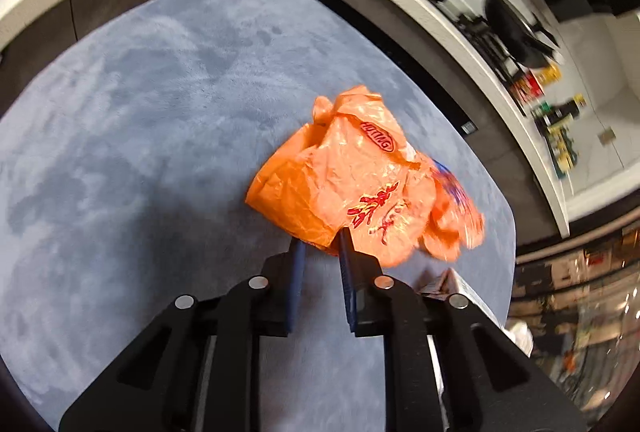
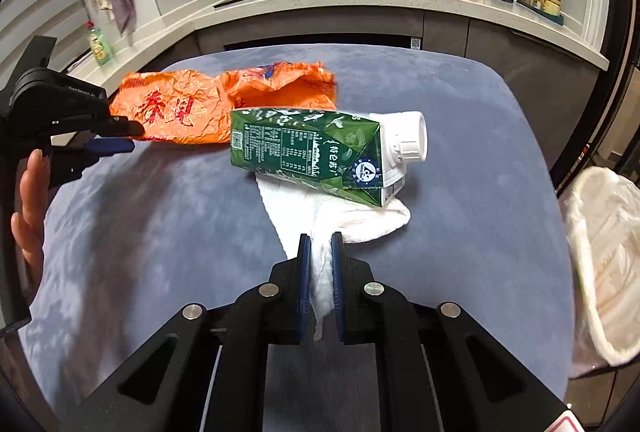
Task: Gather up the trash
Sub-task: 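Carry the paper towel and orange bag over the bin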
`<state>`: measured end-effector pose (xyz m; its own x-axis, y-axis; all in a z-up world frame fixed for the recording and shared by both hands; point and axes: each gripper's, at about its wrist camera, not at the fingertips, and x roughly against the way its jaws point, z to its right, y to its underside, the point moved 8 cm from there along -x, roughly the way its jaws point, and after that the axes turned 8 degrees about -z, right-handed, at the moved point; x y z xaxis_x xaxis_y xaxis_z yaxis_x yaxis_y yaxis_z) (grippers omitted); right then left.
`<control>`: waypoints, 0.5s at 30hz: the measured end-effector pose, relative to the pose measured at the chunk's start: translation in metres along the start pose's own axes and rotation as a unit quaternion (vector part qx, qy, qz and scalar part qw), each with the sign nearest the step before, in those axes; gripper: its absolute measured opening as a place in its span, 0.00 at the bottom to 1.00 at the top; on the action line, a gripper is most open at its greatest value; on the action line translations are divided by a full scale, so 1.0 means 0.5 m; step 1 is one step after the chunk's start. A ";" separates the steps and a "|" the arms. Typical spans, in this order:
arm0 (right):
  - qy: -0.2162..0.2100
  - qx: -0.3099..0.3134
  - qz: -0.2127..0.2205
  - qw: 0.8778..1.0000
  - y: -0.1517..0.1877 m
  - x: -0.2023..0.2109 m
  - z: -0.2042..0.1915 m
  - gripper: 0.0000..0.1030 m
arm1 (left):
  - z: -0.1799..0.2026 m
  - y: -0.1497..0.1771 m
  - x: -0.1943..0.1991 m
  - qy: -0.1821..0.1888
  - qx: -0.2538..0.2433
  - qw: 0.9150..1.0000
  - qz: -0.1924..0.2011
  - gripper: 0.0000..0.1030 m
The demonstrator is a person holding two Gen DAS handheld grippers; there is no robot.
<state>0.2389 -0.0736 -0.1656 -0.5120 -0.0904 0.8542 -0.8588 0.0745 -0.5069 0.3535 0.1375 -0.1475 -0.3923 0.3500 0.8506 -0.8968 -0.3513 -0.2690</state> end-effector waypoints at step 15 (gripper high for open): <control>-0.033 0.007 0.069 0.997 0.053 0.211 0.001 0.08 | 0.048 0.192 0.151 -0.013 -0.115 0.993 0.019 0.09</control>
<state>0.1620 -0.0815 -0.0889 -0.6243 -0.1461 0.7674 -0.7806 0.0776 -0.6202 0.2426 0.1091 -0.0982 -0.4237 0.3166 0.8487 -0.9058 -0.1546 -0.3945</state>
